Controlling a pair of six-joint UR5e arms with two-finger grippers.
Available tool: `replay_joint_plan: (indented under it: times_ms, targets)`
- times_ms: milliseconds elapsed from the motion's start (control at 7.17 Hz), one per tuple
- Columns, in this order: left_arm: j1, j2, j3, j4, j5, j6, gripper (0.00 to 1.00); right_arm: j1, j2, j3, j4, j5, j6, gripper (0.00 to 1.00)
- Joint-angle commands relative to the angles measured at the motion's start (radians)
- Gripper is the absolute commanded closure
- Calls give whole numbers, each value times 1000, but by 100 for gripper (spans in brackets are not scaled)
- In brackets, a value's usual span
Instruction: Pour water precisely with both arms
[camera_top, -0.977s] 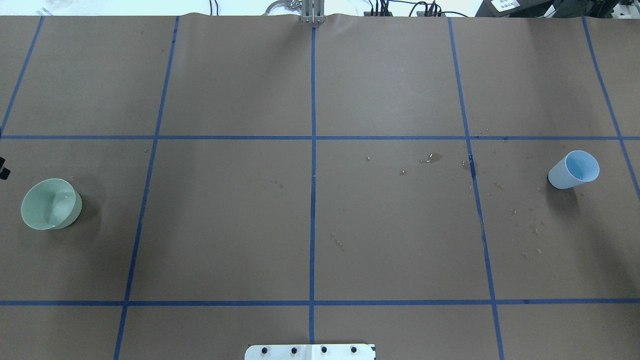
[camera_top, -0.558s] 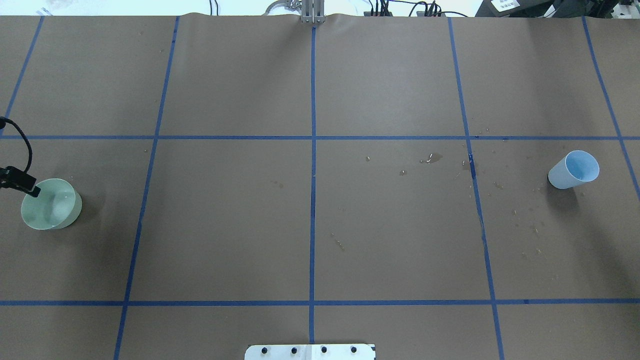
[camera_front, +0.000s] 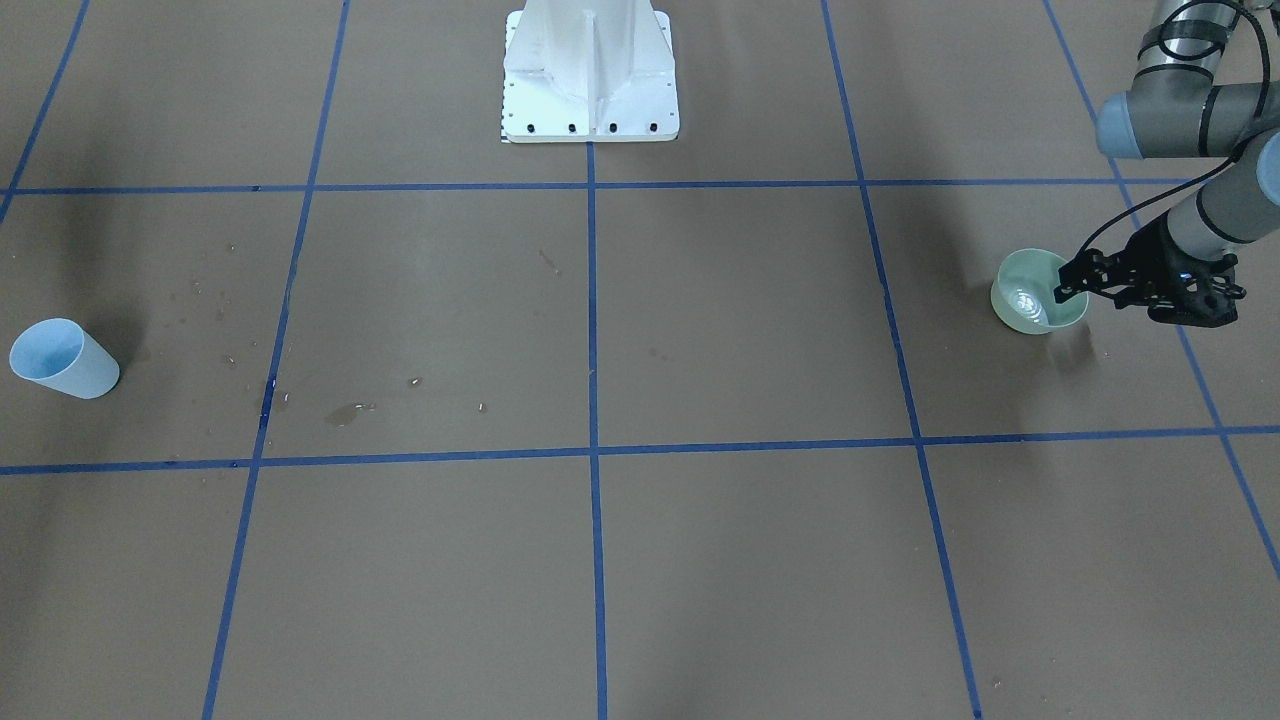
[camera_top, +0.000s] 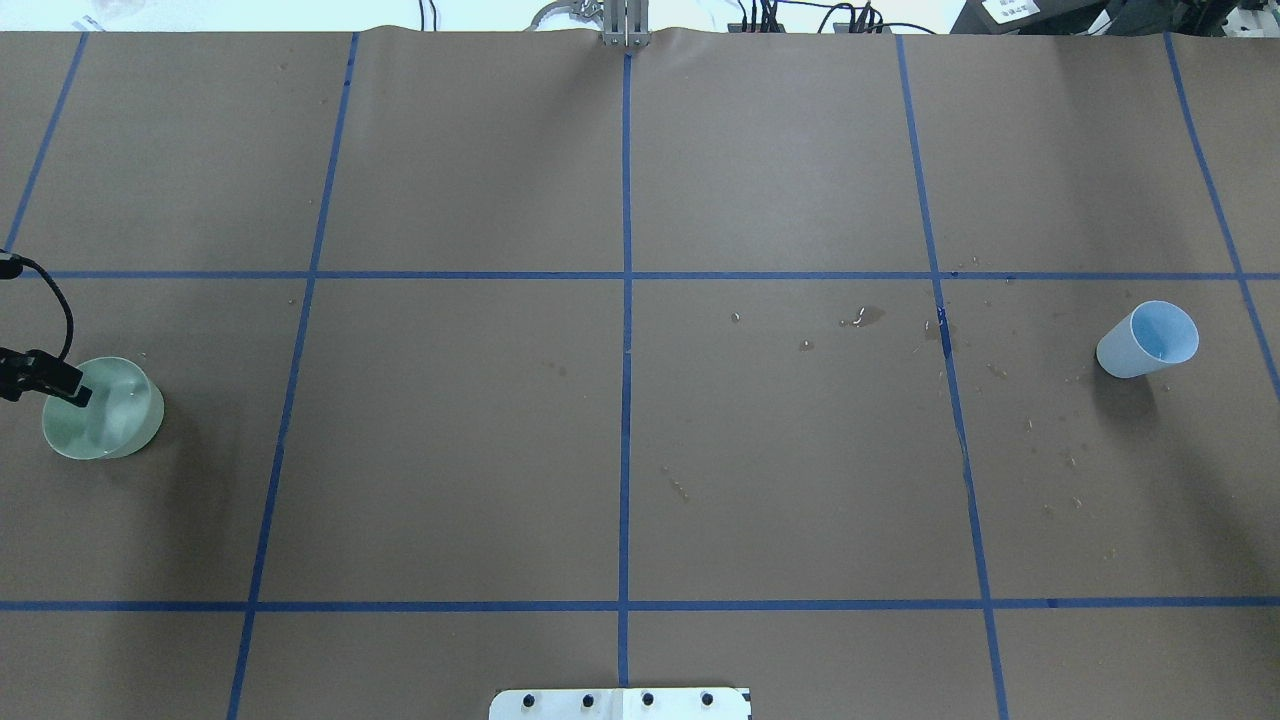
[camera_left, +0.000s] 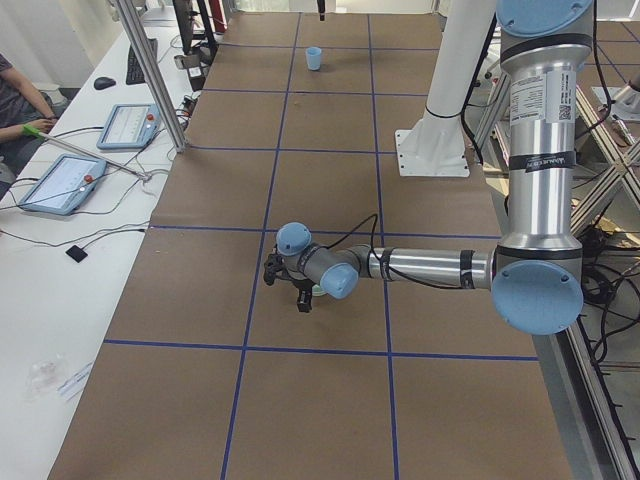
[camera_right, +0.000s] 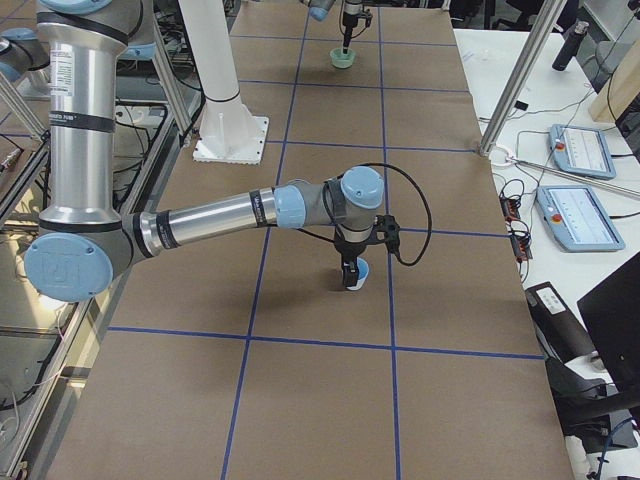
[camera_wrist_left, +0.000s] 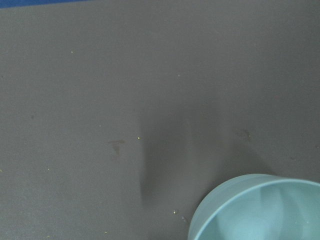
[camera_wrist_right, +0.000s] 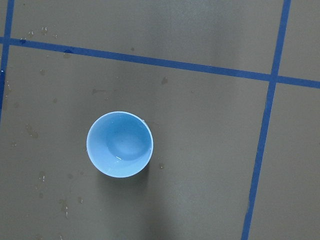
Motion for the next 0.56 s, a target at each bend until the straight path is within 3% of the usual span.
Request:
replay_joint_plan:
  times_ms: [0,140,419]
  targets:
    - [0,-1,3,-2,-6,2,100,0,0,0,0,0,0,1]
    - [0,-3,-1,-2,-7,0,100,0,0,0,0,0,0,1]
    - [-1,-15,-53,12,-103,-33,100,0,0,3,1,0,0,1]
